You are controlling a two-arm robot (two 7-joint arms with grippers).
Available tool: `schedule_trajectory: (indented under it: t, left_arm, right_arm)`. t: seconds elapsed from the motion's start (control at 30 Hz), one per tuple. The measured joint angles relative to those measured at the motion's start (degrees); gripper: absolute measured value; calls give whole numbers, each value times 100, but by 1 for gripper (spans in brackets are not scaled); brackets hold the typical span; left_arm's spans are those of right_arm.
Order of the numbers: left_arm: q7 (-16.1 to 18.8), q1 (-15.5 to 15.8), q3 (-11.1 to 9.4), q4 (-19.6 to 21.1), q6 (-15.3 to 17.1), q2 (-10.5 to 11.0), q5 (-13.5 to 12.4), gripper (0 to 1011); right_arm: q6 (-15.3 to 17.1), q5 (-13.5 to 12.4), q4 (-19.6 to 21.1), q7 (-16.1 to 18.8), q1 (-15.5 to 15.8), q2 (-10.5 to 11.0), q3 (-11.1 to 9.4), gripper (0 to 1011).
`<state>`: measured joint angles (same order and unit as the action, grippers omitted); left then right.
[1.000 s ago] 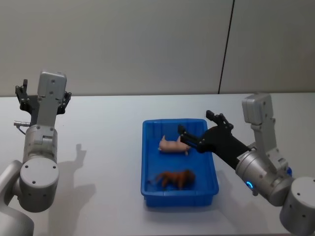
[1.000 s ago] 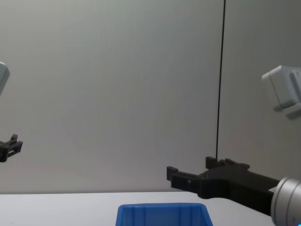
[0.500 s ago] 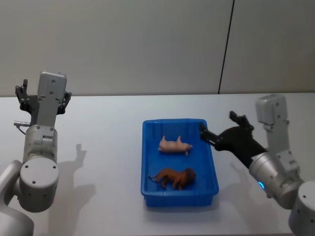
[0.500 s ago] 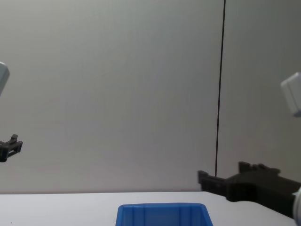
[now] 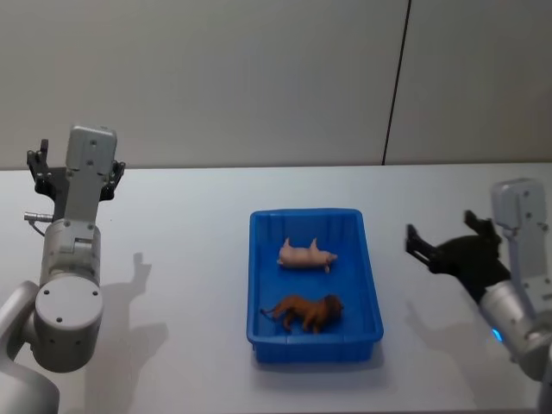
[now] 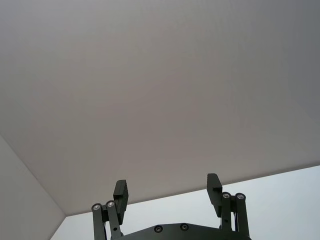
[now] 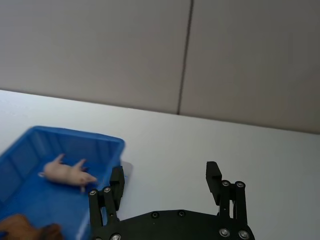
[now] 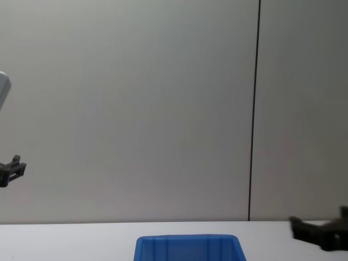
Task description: Pick up the two dolls from the table and place them into the box.
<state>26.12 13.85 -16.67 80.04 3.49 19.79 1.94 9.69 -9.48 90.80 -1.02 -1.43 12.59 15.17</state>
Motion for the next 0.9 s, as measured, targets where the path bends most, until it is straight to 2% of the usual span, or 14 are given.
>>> schedule_trajectory:
  t: [0.2,0.43,0.7,0.9]
  left_arm:
    - [0,0,0,0,0,0,0,1001]
    - [0,0,0,0,0,0,0,1001]
    - [0,0,0,0,0,-1,0,1001]
    - [0,0,0,0,0,0,0,1001]
  right_arm:
    - [187,-38,23,-396,173,176,-174,1001]
    - [353,-147,-84,-666,329,371,-382,1001]
    - [403,-252,-269,-735,416,513,-545,1001]
    - [318,-360,-434,-550,433,591,-641,1001]
